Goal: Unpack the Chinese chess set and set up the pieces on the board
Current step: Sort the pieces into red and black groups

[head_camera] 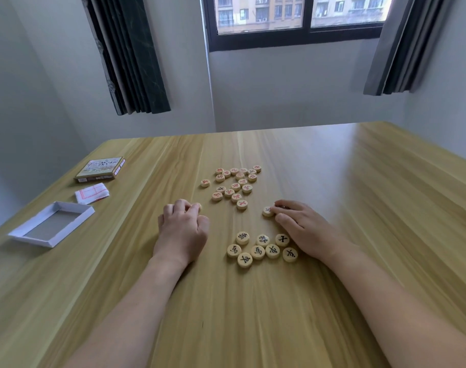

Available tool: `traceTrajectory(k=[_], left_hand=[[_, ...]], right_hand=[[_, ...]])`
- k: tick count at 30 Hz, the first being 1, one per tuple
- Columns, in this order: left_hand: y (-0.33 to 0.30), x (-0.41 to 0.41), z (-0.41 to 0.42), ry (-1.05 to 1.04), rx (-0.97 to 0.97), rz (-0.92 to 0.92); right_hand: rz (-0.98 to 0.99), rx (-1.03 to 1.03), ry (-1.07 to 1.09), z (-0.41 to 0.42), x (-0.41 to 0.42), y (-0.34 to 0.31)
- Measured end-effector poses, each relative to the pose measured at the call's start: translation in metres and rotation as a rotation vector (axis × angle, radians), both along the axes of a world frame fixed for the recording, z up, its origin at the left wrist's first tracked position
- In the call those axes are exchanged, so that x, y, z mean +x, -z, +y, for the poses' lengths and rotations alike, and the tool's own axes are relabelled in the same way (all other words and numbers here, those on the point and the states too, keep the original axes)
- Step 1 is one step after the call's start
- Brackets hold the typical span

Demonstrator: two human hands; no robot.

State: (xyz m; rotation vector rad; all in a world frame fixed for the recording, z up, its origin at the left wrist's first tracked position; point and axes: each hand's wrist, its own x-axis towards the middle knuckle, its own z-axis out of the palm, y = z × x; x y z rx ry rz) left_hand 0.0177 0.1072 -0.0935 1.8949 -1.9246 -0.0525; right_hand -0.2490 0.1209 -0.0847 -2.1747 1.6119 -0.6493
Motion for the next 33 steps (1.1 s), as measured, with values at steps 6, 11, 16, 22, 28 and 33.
traceTrajectory(k=[6,11,16,22,28,33], left_hand=[[-0.011,0.0,0.04,0.348,0.016,0.616],[-0.009,0.004,0.029,0.146,-0.04,0.647],[-0.004,0.0,0.02,0.208,0.057,0.658],[-0.004,0.007,-0.012,0.15,0.027,0.706],[-0.016,-0.018,-0.053,0.036,0.124,0.27],[-0.01,-0.024,-0.074,0.018,0.17,0.138]], right_hand=[[-0.369,0.052,-0.101,0.016,-0.004,-0.001],[-0.688,-0.042,0.016,0.011,-0.003,0.002],[-0.794,0.057,0.34,-0.016,0.0,-0.004],[-0.489,0.085,0.481,-0.035,0.027,-0.01],[-0.484,0.056,0.366,-0.028,0.021,-0.002],[-0.357,0.03,0.329,-0.03,0.024,-0.002]])
